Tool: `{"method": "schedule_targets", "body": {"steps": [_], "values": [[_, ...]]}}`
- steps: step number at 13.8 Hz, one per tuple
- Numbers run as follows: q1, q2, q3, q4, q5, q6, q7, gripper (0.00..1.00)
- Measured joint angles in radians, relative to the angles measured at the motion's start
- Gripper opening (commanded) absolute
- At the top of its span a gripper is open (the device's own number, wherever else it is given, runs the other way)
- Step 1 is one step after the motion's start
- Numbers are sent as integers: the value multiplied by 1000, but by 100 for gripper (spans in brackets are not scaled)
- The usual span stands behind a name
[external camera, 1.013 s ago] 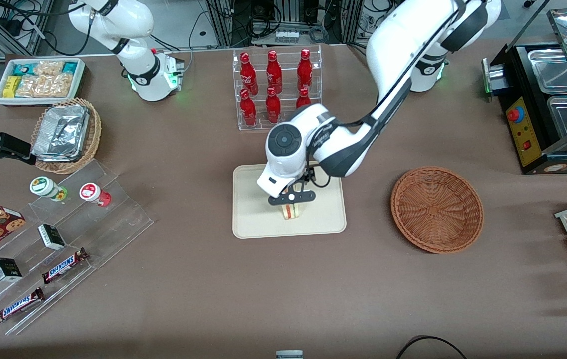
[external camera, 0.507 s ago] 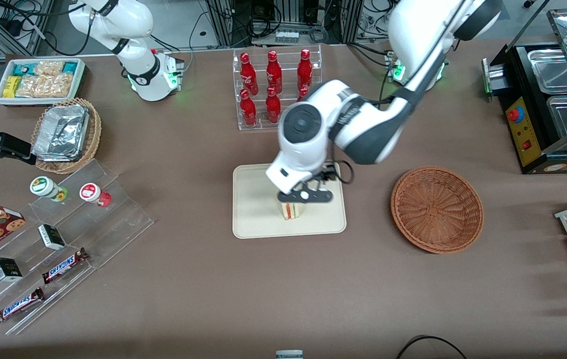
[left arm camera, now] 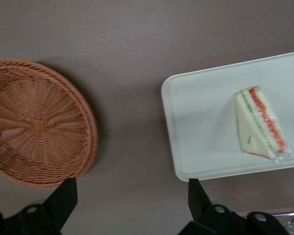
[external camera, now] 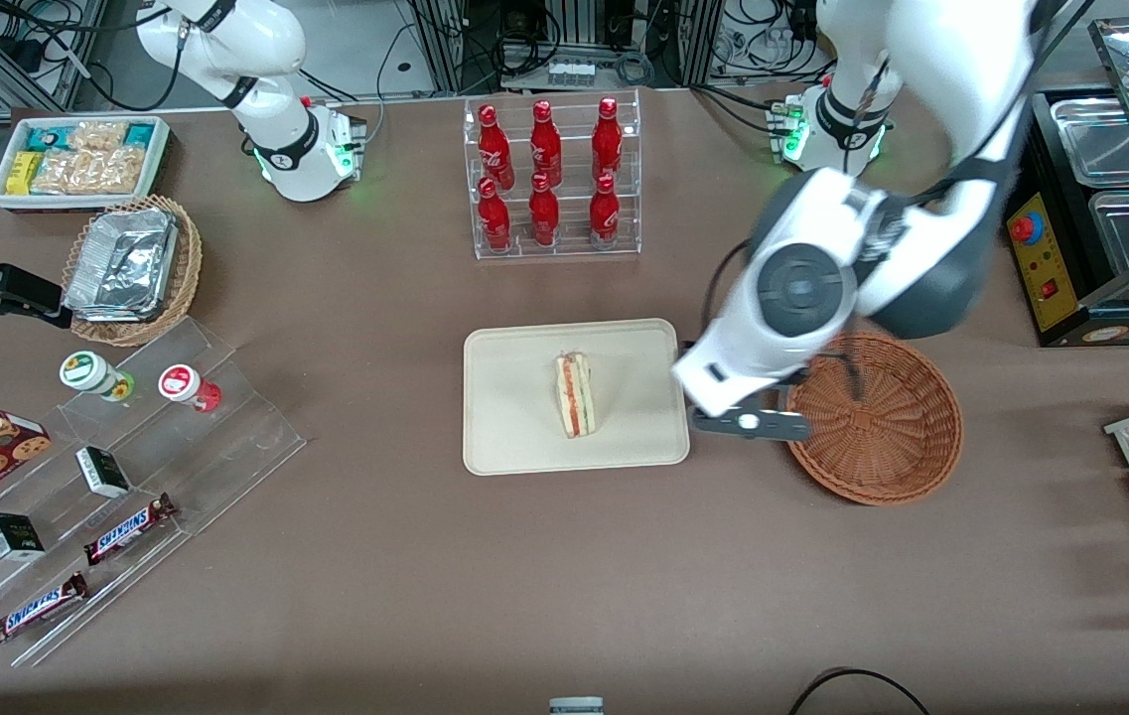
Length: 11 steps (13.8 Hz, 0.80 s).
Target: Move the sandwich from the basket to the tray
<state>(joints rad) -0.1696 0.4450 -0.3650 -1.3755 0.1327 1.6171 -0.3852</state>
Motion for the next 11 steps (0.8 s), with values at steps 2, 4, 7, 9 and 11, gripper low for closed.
{"method": "schedule_targets", "body": {"steps": [2,4,7,9,11], "values": [[64,-46,0,-45,-24,0,67,100],[102,-70,0,-60,-33,0,89,100],[143,-110,4,-78,-33,-14,102,100],[177,-164,38,-113,-39,-32,174,100],[182,-234,122,-155,-90,-48,280,100]]}}
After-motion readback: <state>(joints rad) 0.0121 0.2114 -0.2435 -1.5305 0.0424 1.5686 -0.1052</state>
